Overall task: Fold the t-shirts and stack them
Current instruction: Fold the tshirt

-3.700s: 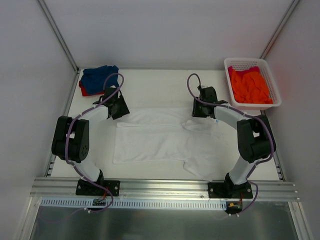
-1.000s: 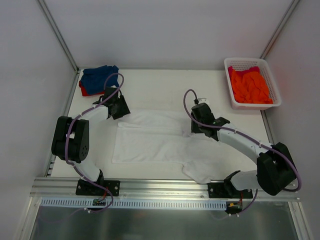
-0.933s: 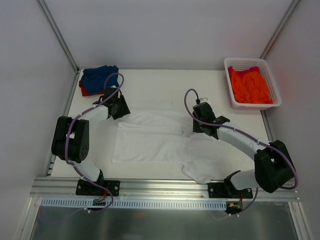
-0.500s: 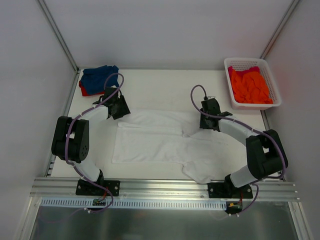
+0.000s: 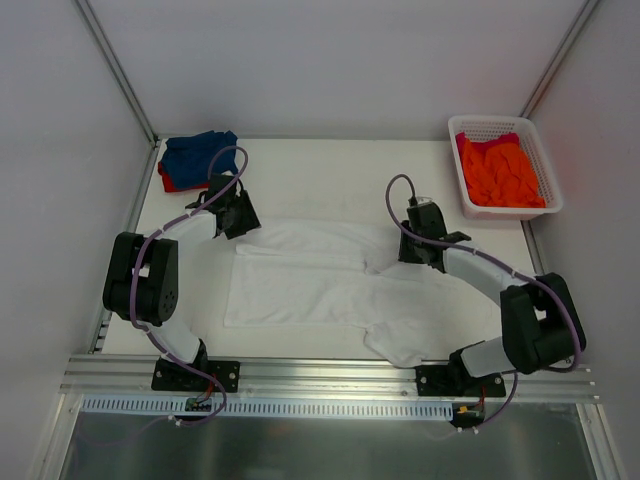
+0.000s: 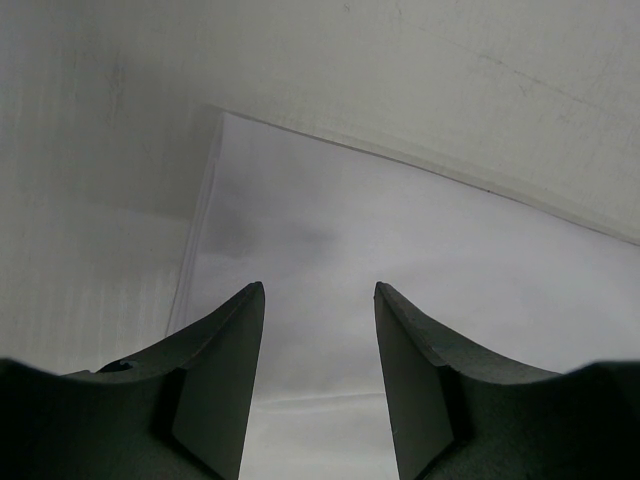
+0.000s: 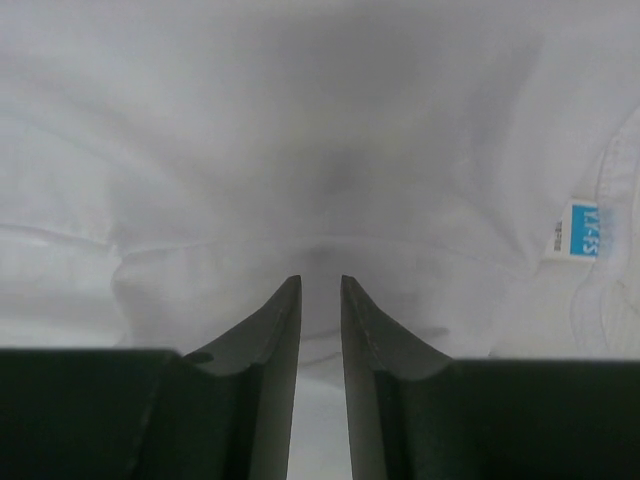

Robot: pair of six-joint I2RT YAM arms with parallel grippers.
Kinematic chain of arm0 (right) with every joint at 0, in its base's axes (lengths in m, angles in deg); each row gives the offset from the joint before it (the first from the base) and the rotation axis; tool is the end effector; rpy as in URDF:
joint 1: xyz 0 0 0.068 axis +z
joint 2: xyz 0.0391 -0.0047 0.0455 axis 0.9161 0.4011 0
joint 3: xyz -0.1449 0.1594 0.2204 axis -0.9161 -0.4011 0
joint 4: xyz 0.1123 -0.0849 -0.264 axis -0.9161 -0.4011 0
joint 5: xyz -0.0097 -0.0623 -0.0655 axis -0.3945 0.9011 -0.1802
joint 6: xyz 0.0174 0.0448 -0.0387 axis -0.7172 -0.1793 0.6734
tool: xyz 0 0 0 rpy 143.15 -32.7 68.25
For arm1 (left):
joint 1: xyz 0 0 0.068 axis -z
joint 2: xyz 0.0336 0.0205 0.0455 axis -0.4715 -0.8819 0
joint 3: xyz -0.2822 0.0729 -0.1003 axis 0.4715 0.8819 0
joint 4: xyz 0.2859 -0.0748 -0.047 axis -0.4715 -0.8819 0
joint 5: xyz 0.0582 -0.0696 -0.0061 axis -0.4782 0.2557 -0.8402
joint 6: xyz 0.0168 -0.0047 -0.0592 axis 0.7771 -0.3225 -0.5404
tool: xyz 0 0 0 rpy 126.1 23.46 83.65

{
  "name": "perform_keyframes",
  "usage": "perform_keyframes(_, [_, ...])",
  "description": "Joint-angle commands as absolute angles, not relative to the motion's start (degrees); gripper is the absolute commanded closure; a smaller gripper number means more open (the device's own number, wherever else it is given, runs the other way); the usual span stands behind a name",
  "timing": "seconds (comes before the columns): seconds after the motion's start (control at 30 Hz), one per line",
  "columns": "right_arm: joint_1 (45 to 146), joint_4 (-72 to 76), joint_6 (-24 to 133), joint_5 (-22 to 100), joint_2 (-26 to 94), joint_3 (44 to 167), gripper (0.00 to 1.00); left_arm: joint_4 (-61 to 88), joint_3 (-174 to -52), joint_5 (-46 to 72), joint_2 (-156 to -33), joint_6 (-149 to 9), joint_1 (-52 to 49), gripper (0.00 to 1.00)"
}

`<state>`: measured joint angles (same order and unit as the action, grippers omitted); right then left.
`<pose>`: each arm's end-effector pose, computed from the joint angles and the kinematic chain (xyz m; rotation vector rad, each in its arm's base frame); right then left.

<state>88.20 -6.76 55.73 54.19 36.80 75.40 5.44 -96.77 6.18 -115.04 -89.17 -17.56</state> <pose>0.3086 0.1173 0.1936 -0.2850 2.3796 0.0668 0.3845 -0.0730 0.1916 -0.4015 2.3658 -0.3715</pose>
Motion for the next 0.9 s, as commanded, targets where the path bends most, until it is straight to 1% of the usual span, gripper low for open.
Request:
perform_keyframes(0.0, [90.87,-8.39,52.89,54.35,29.04,72.83,0.75,6.39,-98.94,6.99,-113.8,-88.09,-16.97,0.52])
perform_keyframes(0.37, [101.06,-16.04,45.59,58.22,16.98,67.11,0.75,6.48,-98.59,6.9,-113.36,-88.17,-16.97,0.52])
perform_keyframes(0.53, [102.48,-17.98,45.58,60.85,14.25,67.28,0.74,6.39,-98.76,6.99,-113.45,-88.26,-16.97,0.52])
perform_keyframes(0.63, [102.48,-18.24,48.21,64.98,15.3,70.09,0.73,6.48,-98.85,7.07,-113.54,-88.26,-16.97,0.52])
perform_keyframes(0.77, [101.26,-18.86,54.27,69.73,21.7,76.24,0.73,6.48,-99.12,7.34,-113.71,-88.26,-16.97,0.52])
perform_keyframes(0.87, [98.54,-18.33,56.39,69.3,24.79,79.67,0.73,6.48,-99.12,7.25,-113.63,-88.35,-16.97,0.52])
